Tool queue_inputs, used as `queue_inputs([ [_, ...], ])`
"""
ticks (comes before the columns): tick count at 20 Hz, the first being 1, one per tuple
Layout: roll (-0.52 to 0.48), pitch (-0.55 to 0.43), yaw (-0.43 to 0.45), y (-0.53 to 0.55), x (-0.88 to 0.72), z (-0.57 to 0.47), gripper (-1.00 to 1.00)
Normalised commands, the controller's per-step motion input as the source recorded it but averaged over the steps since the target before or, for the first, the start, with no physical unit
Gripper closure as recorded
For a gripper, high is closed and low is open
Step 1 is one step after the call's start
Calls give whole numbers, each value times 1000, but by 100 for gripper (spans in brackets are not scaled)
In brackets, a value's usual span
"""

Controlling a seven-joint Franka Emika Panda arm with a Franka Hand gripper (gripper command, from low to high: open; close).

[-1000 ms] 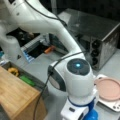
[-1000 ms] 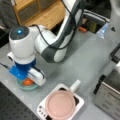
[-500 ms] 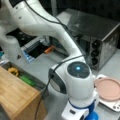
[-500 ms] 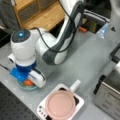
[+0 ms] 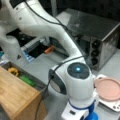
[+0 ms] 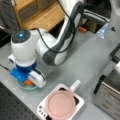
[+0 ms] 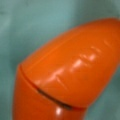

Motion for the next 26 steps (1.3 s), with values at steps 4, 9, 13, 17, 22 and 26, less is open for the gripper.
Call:
queue_inputs([
  [4, 136, -19, 18, 103, 122, -220, 100],
  [9, 128, -37, -11, 57, 87, -153, 100],
  [13, 114, -22, -13, -18, 23, -87, 100],
  [17, 85, -7, -8, -80, 7, -7, 100],
  [22, 45, 60, 12, -120, -5, 205, 100],
  [26, 13, 139, 25, -82, -2, 363, 100],
])
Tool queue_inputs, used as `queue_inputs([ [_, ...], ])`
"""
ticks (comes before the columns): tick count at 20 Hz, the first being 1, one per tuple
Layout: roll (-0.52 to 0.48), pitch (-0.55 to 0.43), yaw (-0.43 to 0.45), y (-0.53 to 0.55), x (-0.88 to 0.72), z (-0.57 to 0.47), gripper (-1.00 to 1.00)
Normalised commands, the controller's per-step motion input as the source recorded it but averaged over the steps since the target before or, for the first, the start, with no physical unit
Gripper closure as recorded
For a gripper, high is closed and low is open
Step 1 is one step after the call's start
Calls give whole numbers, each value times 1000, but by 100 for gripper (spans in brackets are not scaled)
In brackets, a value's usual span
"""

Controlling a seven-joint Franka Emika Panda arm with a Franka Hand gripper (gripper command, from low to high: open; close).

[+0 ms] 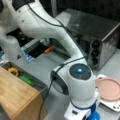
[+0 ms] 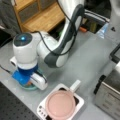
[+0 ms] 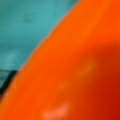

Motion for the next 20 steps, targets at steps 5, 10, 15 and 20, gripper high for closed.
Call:
queue_inputs([
  [5, 0, 158, 21, 2, 59, 301, 100],
  [10, 3, 152, 11, 78, 118, 133, 100],
  [15, 64, 140, 7, 331, 164, 170, 100],
  [20, 64, 133, -76, 547, 219, 200, 100],
])
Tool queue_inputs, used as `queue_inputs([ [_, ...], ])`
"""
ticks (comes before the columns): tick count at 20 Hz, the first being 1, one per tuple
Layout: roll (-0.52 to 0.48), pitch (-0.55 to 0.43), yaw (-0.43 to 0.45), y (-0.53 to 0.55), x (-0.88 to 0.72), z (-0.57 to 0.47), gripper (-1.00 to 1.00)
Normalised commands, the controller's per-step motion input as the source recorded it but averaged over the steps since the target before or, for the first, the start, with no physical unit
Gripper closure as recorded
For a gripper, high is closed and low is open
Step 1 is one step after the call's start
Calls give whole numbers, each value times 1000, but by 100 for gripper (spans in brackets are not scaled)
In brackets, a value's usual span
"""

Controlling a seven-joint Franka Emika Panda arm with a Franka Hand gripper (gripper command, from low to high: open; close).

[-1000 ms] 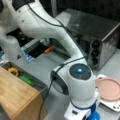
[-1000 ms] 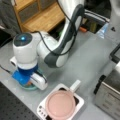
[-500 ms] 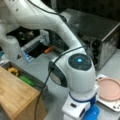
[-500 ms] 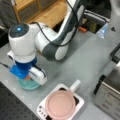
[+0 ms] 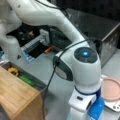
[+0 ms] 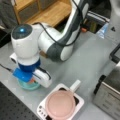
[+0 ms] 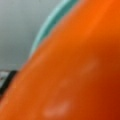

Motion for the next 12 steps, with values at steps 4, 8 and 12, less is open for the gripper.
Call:
queue_inputs([
  [4, -13, 168, -171, 625, 250, 191, 100],
  [8, -87, 202, -184, 485, 262, 167, 100],
  [12, -123, 194, -171, 390, 294, 120, 100],
])
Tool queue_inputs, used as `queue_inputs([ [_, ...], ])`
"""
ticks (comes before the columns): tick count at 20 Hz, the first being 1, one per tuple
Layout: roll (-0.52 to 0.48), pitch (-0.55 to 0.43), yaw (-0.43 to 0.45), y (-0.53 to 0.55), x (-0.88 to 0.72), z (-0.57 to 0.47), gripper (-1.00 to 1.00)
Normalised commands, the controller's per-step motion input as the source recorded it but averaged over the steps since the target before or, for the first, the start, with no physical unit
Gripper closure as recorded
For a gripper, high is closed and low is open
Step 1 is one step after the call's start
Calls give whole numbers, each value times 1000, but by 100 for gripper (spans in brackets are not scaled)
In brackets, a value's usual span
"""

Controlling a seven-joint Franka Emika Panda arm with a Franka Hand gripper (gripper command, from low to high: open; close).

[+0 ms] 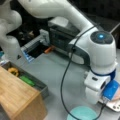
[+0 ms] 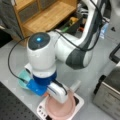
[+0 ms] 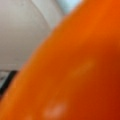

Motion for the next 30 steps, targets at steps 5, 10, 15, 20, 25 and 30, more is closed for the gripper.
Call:
queue_inputs([
  [5, -143, 191, -112, 379, 359, 94, 100],
  [10, -144, 176, -9, 331, 403, 99, 100],
  [15, -175, 154, -21, 123, 412, 73, 100],
  [20, -188, 145, -16, -20, 366, 46, -100],
  [25, -188, 138, 7, 6, 344, 72, -100],
  [30, -177, 127, 21, 49, 312, 114, -100],
])
